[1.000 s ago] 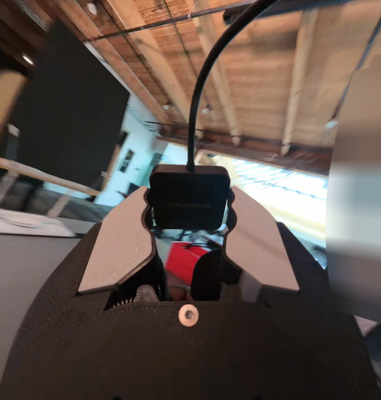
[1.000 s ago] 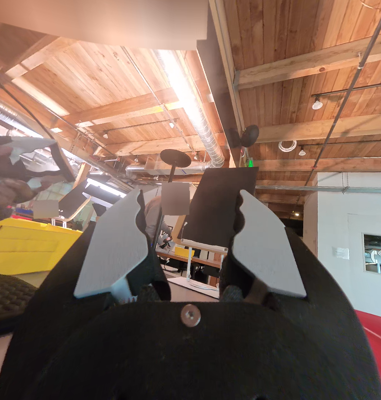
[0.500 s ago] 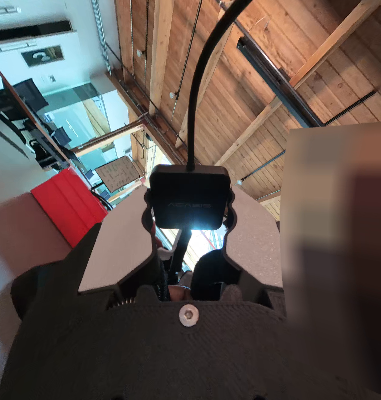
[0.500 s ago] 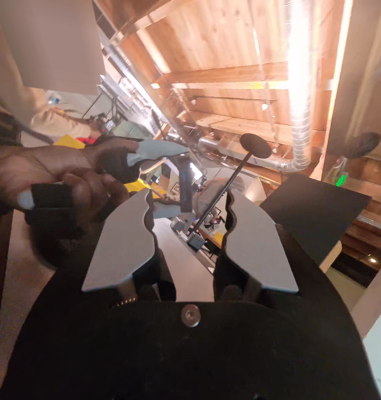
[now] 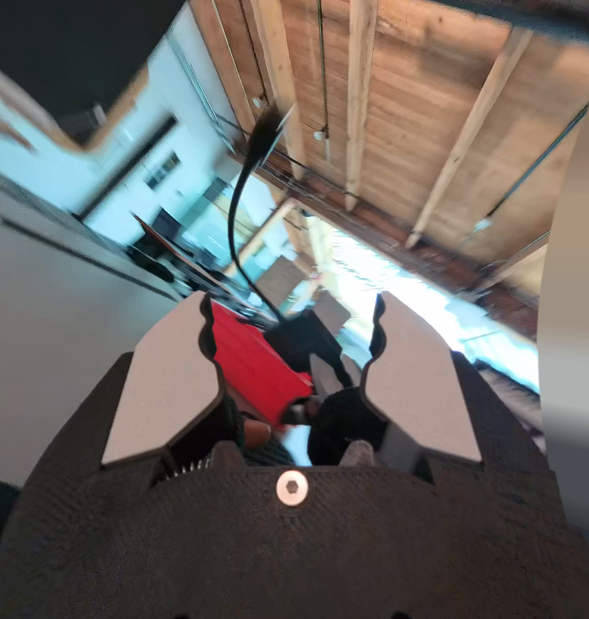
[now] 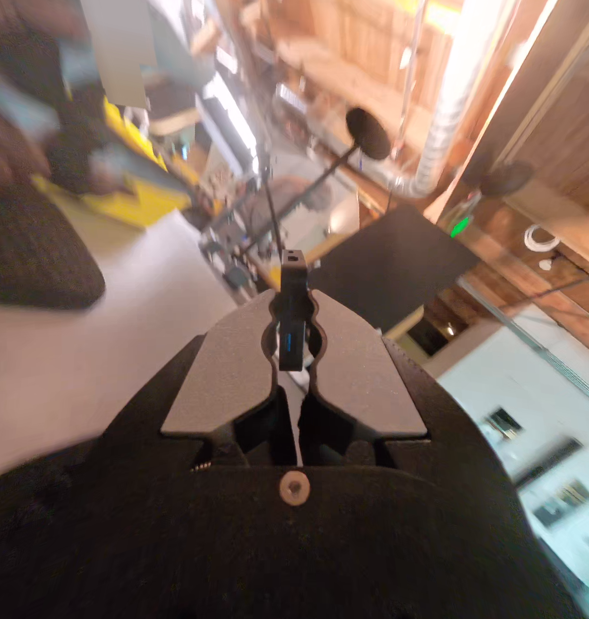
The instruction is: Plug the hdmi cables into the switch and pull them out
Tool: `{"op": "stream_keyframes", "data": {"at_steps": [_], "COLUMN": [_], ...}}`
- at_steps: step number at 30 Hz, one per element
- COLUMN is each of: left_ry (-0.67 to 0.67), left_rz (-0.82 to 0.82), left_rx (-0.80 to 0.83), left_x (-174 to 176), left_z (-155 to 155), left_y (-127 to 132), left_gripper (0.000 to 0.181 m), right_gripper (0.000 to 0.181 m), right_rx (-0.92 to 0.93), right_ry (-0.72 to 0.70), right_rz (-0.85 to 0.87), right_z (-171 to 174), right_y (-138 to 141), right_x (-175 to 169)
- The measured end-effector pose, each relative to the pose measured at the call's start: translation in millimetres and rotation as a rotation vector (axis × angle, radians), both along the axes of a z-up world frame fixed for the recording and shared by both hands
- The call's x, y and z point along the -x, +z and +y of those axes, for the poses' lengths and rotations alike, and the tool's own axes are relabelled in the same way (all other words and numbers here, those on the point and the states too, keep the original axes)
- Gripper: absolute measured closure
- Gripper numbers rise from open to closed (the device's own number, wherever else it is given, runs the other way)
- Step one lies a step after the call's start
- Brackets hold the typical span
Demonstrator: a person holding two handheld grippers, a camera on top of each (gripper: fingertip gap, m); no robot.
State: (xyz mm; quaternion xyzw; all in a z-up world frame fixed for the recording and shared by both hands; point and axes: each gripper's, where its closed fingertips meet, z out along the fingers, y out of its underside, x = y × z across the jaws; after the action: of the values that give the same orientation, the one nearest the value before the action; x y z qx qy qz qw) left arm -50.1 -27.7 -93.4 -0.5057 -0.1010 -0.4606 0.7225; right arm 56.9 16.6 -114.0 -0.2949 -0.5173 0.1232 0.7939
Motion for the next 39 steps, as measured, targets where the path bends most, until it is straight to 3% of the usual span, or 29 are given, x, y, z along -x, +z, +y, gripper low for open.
{"op": "stream_keyframes", "data": {"at_steps": [2, 4, 6, 10, 14, 18, 20, 21, 25, 28, 30, 35, 39], "left_ry": [0.228, 0.434, 0.551, 0.618, 0.669, 0.612, 0.612, 0.635, 0.707, 0.674, 0.585, 0.232, 0.002], "left_rz": [0.201, 0.321, 0.392, 0.463, 0.540, 0.695, 0.758, 0.788, 0.910, 0.989, 1.062, 1.590, 1.821], "left_rx": [-0.052, -0.103, -0.132, -0.112, -0.056, 0.097, 0.194, 0.241, 0.496, 0.792, 0.929, 0.875, 0.907], "left_x": [24.5, 49.4, 67.2, 94.1, 119.5, 131.7, 144.9, 154.5, 196.3, 228.7, 239.9, 240.6, 259.1], "left_z": [-13.4, -29.9, -43.5, -60.8, -72.8, -74.9, -82.4, -88.8, -117.6, -131.8, -131.3, -105.2, -86.6], "left_y": [14.2, 28.6, 39.2, 49.8, 48.4, 32.7, 22.7, 19.1, -3.5, -37.9, -60.4, -95.5, -121.0], "left_gripper": [0.088, 0.087, 0.087, 0.087, 0.082, 0.068, 0.069, 0.074, 0.096, 0.106, 0.107, 0.120, 0.123], "right_gripper": [0.167, 0.167, 0.167, 0.167, 0.167, 0.156, 0.149, 0.136, 0.118, 0.118, 0.118, 0.118, 0.118], "right_rx": [-0.009, -0.030, 0.018, 0.052, 0.119, 0.259, 0.331, 0.347, 0.397, 0.389, 0.375, 0.333, 0.325], "right_ry": [-0.109, -0.113, -0.129, -0.146, -0.080, 0.035, 0.102, 0.129, 0.323, 0.446, 0.487, 0.444, 0.438], "right_rz": [-0.171, -0.341, -0.485, -0.623, -0.650, -0.707, -0.661, -0.598, -0.216, 0.090, 0.229, 0.268, 0.272], "right_z": [19.2, 25.6, 32.7, 37.4, 32.1, 19.4, 15.7, 14.8, 6.0, 3.3, 4.7, 7.4, 7.6], "right_y": [-24.0, -47.1, -70.5, -101.8, -111.4, -125.7, -120.8, -111.5, -54.3, -17.8, -9.3, -6.3, -6.0], "right_x": [-10.0, -9.3, -8.0, -9.4, -7.7, -8.5, -9.2, -10.0, -21.0, -35.2, -41.4, -45.8, -46.0]}}
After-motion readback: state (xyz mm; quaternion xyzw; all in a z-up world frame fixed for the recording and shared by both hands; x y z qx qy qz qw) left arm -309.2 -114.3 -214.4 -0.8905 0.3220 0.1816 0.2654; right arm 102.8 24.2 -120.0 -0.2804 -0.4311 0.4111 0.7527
